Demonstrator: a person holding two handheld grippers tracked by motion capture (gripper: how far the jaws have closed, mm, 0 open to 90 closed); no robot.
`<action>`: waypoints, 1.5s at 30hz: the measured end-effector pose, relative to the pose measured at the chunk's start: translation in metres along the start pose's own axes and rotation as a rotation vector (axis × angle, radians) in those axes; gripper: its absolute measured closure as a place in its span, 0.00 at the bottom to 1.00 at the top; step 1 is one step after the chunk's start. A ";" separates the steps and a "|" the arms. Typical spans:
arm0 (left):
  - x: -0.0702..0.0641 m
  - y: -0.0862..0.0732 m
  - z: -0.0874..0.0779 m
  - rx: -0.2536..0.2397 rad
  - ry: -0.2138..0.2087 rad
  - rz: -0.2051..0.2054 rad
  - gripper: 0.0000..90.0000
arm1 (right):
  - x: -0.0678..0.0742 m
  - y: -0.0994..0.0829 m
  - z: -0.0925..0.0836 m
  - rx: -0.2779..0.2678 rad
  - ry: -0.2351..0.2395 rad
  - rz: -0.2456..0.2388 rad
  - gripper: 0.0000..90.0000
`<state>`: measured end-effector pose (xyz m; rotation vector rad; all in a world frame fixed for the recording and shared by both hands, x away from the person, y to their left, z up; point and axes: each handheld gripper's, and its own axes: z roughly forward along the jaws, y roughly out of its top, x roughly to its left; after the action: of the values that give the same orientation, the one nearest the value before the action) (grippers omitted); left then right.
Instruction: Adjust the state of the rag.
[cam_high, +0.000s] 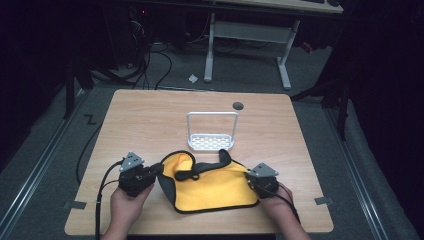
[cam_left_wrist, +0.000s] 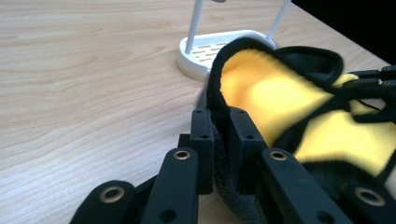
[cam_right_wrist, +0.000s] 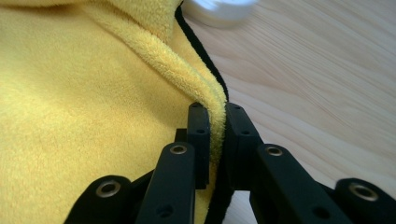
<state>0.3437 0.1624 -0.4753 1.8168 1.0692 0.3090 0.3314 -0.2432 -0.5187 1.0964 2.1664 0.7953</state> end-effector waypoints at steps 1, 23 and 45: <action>0.002 0.000 0.000 0.000 -0.004 -0.007 0.91 | -0.008 -0.004 -0.002 -0.003 -0.002 0.035 0.92; 0.003 -0.023 0.006 0.111 0.045 0.017 0.65 | -0.022 -0.016 -0.016 -0.037 0.047 0.117 0.65; -0.031 -0.044 0.046 0.265 -0.060 0.140 0.91 | -0.018 0.000 0.014 0.037 0.054 0.090 0.94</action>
<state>0.3300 0.1165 -0.5277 2.1299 0.9789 0.2012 0.3499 -0.2552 -0.5240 1.2120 2.1975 0.8367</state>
